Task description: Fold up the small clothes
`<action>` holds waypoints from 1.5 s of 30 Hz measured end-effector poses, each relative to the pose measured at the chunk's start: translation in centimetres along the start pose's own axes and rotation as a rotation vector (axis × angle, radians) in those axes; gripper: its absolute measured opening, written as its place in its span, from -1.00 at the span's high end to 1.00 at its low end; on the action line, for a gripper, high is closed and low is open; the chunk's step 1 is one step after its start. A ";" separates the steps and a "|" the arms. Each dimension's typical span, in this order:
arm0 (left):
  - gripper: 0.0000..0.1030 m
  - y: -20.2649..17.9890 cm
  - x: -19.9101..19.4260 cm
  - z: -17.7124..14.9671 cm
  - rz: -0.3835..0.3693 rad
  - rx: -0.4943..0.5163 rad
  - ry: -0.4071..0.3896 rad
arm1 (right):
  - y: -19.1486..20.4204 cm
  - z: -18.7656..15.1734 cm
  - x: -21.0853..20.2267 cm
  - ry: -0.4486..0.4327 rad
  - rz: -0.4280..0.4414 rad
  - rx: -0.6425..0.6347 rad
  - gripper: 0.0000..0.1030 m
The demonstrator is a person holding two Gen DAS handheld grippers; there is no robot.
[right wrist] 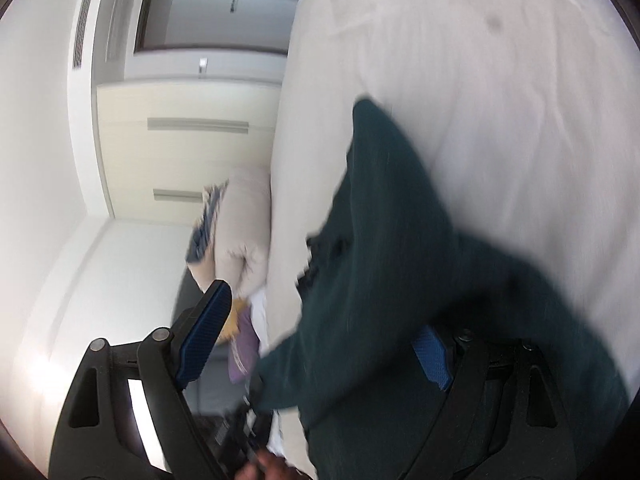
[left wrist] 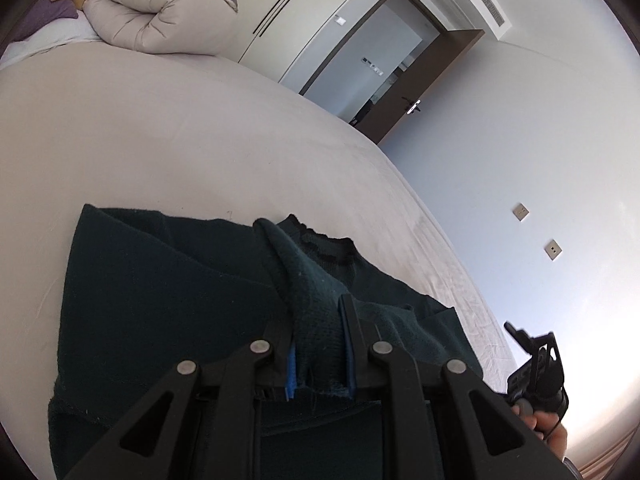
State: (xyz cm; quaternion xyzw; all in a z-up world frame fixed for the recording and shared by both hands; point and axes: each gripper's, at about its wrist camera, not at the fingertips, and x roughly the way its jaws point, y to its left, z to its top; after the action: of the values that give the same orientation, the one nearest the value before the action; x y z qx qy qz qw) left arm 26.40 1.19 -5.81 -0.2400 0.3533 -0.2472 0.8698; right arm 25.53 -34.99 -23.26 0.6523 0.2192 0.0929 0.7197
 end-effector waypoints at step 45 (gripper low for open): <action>0.19 -1.9 7.5 -0.4 0.372 0.265 0.273 | 4.7 -6.4 5.1 0.208 -0.108 -0.258 -0.71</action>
State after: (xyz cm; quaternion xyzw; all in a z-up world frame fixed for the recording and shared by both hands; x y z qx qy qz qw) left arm 30.35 -4.82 -8.69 -0.0193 0.4699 -0.1572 0.8684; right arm 27.94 -26.50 -19.98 0.5286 0.3136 0.1483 0.7748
